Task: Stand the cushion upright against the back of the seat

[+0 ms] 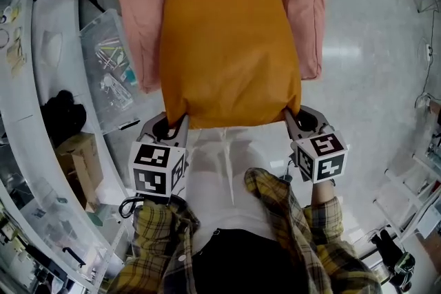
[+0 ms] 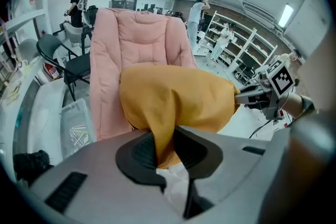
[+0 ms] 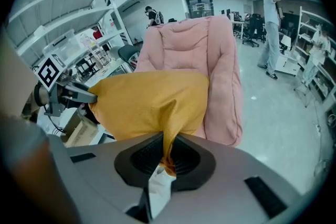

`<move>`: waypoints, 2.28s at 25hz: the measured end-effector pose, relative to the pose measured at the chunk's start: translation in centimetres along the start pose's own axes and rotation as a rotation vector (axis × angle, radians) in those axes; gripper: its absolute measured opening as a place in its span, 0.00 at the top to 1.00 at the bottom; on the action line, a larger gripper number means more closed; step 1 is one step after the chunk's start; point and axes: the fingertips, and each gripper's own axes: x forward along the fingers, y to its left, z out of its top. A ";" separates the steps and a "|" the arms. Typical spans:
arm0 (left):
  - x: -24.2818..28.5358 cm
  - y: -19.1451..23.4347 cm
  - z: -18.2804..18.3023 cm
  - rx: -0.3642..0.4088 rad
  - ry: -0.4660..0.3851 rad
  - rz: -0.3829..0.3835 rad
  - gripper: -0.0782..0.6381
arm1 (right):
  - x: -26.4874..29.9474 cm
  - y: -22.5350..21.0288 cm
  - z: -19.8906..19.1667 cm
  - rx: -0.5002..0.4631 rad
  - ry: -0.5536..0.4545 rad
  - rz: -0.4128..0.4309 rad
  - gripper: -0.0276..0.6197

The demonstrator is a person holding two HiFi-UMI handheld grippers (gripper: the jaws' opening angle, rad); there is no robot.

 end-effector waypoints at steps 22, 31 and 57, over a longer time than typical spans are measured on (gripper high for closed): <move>-8.2 -3.1 11.8 0.019 -0.160 0.031 0.77 | -9.5 -2.2 11.8 -0.058 -0.153 -0.019 0.89; -8.2 -2.1 14.4 0.009 -0.172 0.011 0.77 | -8.9 -2.7 14.5 -0.071 -0.138 -0.019 0.89; -2.2 9.1 34.8 0.017 -0.204 -0.146 0.71 | -0.3 -10.1 36.7 0.097 -0.264 -0.085 0.88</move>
